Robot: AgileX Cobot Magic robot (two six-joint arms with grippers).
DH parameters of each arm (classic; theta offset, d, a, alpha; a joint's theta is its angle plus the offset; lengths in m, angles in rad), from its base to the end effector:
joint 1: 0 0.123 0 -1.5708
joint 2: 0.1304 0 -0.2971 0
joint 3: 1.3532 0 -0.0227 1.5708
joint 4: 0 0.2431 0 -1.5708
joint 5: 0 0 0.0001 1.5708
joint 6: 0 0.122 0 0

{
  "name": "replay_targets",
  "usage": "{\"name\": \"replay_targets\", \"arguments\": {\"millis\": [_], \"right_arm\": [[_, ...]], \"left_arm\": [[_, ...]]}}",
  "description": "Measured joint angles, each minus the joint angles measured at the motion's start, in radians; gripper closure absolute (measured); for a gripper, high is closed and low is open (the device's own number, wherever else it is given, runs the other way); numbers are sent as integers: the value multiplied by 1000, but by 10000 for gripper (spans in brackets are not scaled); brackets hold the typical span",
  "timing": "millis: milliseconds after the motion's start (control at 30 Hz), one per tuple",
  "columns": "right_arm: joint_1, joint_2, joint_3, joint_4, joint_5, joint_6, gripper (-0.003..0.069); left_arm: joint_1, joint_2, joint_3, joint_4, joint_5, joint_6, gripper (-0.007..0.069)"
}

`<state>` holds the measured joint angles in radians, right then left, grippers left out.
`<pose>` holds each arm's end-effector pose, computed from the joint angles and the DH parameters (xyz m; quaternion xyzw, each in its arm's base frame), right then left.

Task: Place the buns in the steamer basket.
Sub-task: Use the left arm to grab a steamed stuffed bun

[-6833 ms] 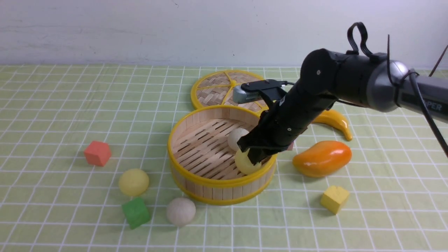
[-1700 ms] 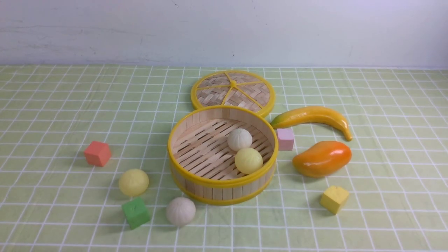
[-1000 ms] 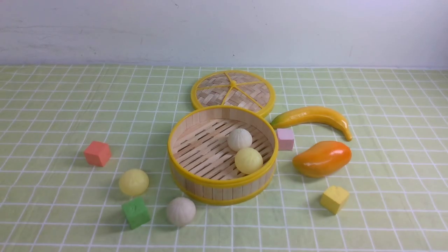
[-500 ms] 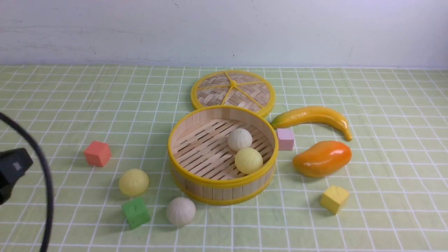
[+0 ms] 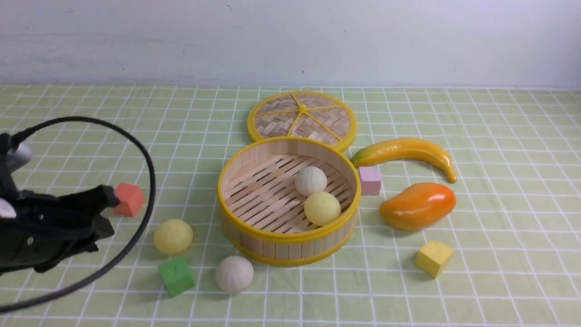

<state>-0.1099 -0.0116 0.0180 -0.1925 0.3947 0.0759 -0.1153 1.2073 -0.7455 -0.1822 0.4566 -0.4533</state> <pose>0.0600 -0.0157 0.1636 0.0249 0.8064 -0.0920 0.5837 0.2456 -0.0383 0.2549 -0.2169 0.9049 -0.1652 0.3267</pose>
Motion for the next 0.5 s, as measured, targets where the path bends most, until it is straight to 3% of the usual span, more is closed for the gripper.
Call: {"name": "replay_targets", "arguments": {"millis": [167, 267, 500], "right_arm": [[0, 0, 0, 0, 0, 0, 553], [0, 0, 0, 0, 0, 0, 553], [0, 0, 0, 0, -1, 0, 545]], "left_arm": [[-15, 124, -178, 0, 127, 69, 386], [-75, 228, -277, 43, 175, 105, 386], [-153, 447, -470, 182, 313, 27, 386]]}}
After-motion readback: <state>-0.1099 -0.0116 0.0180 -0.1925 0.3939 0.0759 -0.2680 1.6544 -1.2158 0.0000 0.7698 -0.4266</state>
